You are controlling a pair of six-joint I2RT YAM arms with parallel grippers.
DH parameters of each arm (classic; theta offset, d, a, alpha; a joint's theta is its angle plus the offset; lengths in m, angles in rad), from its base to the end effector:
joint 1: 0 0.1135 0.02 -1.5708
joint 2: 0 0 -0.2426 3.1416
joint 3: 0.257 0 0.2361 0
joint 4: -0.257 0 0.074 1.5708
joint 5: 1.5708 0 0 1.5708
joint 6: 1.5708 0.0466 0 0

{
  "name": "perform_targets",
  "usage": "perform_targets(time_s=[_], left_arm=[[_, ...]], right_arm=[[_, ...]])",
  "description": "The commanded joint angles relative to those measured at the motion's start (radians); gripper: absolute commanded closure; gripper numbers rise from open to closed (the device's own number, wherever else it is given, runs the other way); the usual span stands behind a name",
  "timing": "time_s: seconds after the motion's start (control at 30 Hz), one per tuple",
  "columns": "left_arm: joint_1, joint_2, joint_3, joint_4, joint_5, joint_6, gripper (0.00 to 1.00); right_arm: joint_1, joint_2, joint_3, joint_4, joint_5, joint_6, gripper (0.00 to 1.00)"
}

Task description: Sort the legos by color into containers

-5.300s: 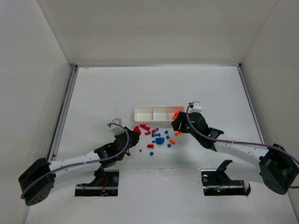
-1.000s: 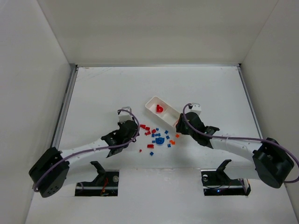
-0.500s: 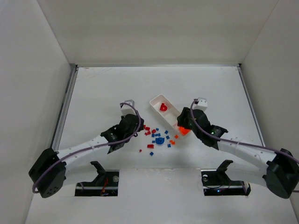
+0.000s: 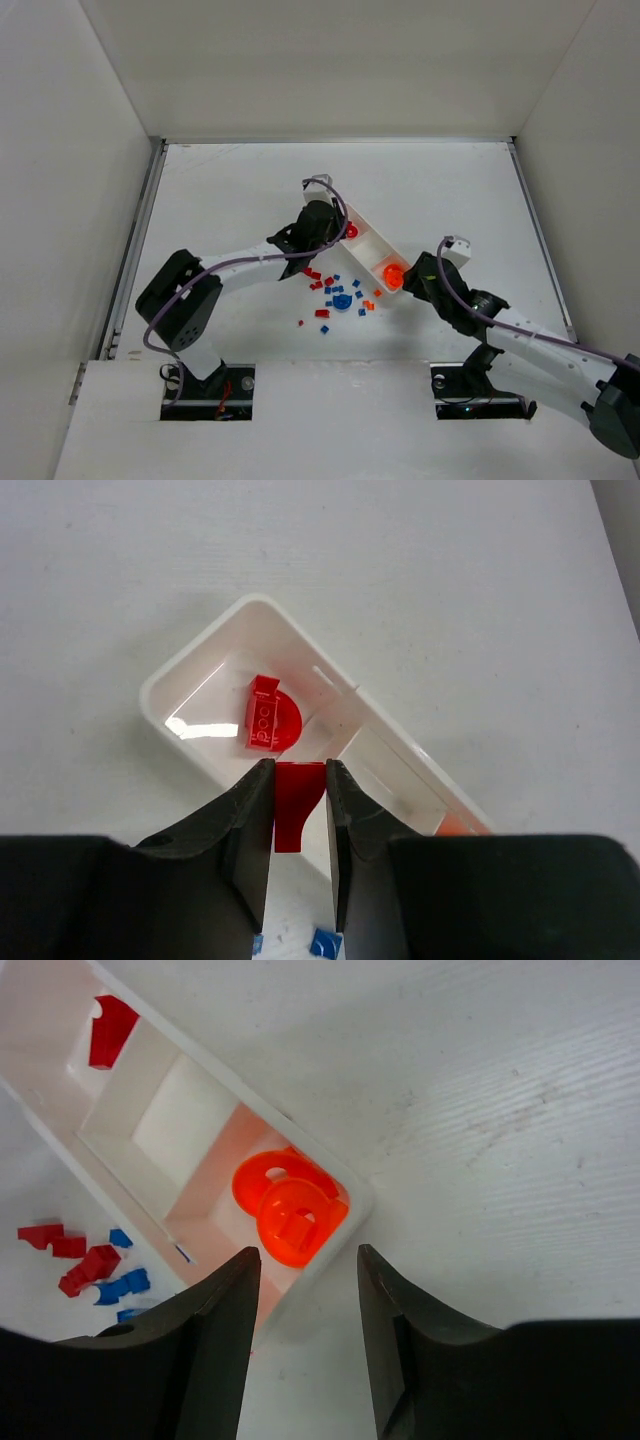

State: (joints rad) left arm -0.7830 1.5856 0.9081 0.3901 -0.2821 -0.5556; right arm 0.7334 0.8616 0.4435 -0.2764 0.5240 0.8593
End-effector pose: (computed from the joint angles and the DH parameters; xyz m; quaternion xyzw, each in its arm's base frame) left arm 0.2594 -0.2398 0.2260 0.0064 0.7975 -0.2794 0.5346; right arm 0.1515 0.1051 0.1866 0.1647 0.8660 0.1289 0.4542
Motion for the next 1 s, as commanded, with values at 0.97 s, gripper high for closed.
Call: perform_targets(time_s=[0.97], left_arm=[[0.061, 0.06, -0.077, 0.066, -0.048, 0.008, 0.55]], right_arm=[[-0.268, 0.605, 0.308, 0.503, -0.3, -0.21, 0.56]])
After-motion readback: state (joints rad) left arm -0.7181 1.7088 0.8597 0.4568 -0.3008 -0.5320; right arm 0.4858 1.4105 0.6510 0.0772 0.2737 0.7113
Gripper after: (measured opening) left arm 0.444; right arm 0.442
